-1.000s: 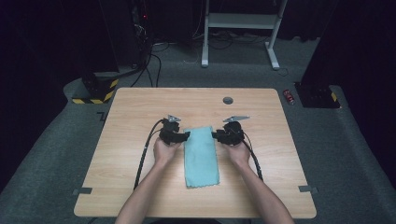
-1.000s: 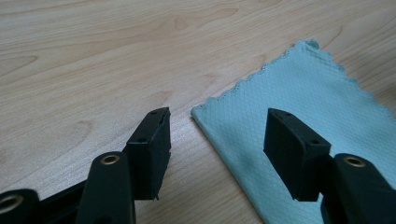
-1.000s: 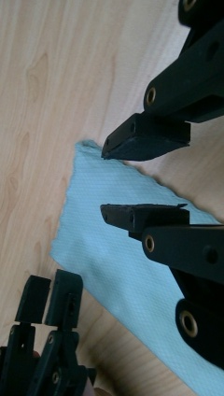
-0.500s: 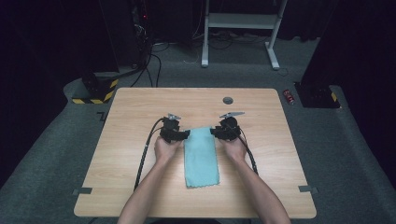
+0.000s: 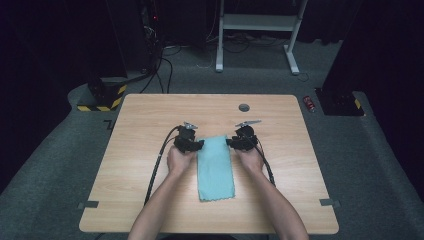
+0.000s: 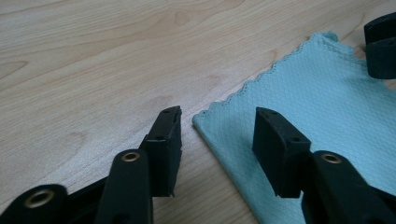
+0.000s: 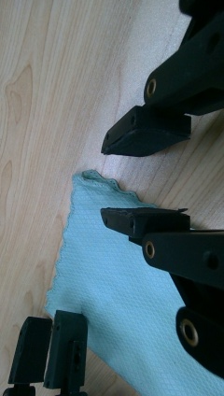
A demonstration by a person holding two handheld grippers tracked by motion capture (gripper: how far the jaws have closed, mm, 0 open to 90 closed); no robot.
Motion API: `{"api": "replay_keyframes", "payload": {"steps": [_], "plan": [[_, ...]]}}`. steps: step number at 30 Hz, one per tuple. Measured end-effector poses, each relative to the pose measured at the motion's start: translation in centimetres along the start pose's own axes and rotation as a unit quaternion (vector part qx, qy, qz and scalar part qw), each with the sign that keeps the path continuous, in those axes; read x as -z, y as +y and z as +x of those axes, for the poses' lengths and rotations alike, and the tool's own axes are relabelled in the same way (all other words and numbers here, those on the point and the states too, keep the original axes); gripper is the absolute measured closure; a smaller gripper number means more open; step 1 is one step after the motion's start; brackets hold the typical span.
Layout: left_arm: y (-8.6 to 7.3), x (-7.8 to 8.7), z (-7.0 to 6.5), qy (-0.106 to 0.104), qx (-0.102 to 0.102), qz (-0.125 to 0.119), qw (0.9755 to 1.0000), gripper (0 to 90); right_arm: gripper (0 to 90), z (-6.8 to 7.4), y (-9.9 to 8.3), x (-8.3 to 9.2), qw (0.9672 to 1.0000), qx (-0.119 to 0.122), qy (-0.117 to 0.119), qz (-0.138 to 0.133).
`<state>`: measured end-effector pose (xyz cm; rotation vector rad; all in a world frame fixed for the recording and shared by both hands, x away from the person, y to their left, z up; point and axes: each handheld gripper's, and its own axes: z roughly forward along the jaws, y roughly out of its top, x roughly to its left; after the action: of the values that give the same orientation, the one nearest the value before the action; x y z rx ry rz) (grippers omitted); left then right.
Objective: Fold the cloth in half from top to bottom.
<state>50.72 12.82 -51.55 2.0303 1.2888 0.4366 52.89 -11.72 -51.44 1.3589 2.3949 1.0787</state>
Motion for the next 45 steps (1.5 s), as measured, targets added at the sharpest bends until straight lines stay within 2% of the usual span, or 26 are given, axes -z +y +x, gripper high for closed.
{"api": "replay_keyframes", "payload": {"steps": [3,6,8,11,15,19,22,26,29,33,35,38,43,45], "plan": [[0.0,0.1,0.1,0.002,-0.003,0.002,1.0,56.8,62.4,0.0,0.0,-0.1,1.0,-0.002,0.0,-0.001],[0.0,0.1,0.1,0.003,-0.007,0.002,1.0,60.8,61.8,0.2,0.7,-0.2,0.9998,-0.001,0.002,0.018],[0.0,0.1,0.2,0.003,-0.006,0.002,1.0,63.4,61.9,0.3,0.9,-0.3,0.9999,0.005,-0.003,0.016],[0.0,0.1,0.3,0.0,-0.005,0.001,1.0,67.2,62.5,0.2,0.8,-0.4,0.9999,-0.003,0.002,0.016],[0.0,0.1,0.4,-0.002,-0.005,0.001,1.0,70.2,62.6,0.2,0.8,-0.5,0.9999,0.0,0.001,0.016],[0.0,0.0,0.6,-0.005,0.002,-0.002,1.0,72.1,62.7,-0.1,0.9,-0.7,0.9999,-0.013,0.003,0.006],[0.0,0.0,0.5,-0.008,0.002,-0.004,1.0,75.7,63.0,-0.2,1.0,-0.8,0.9999,-0.014,0.001,0.001],[0.0,-0.3,0.4,-0.024,0.001,-0.008,0.9997,86.0,63.3,0.1,1.0,-1.1,0.9999,-0.012,0.003,-0.004],[-0.1,-0.3,0.8,-0.039,0.017,-0.009,0.999,87.8,64.3,0.4,1.1,-1.3,0.9999,-0.009,0.001,-0.007],[-0.1,-0.3,0.7,-0.036,0.01,-0.01,0.9993,88.3,65.7,0.5,1.5,-1.6,0.9999,-0.013,-0.002,-0.003],[0.0,-0.3,0.7,-0.035,0.009,-0.01,0.9993,88.3,67.6,0.9,2.0,-1.9,0.9999,-0.006,-0.008,0.008],[-0.1,-0.3,0.8,-0.04,0.016,-0.01,0.999,88.3,73.2,1.3,2.0,-2.2,0.9999,-0.002,-0.01,0.003],[-0.1,-0.3,0.9,-0.042,0.015,-0.01,0.999,88.5,85.0,1.1,2.0,-2.2,0.9999,-0.01,-0.011,0.008],[-0.1,-0.3,1.0,-0.044,0.016,-0.01,0.9988,88.6,86.6,1.1,2.0,-2.2,0.9999,-0.007,-0.012,0.008]]}}
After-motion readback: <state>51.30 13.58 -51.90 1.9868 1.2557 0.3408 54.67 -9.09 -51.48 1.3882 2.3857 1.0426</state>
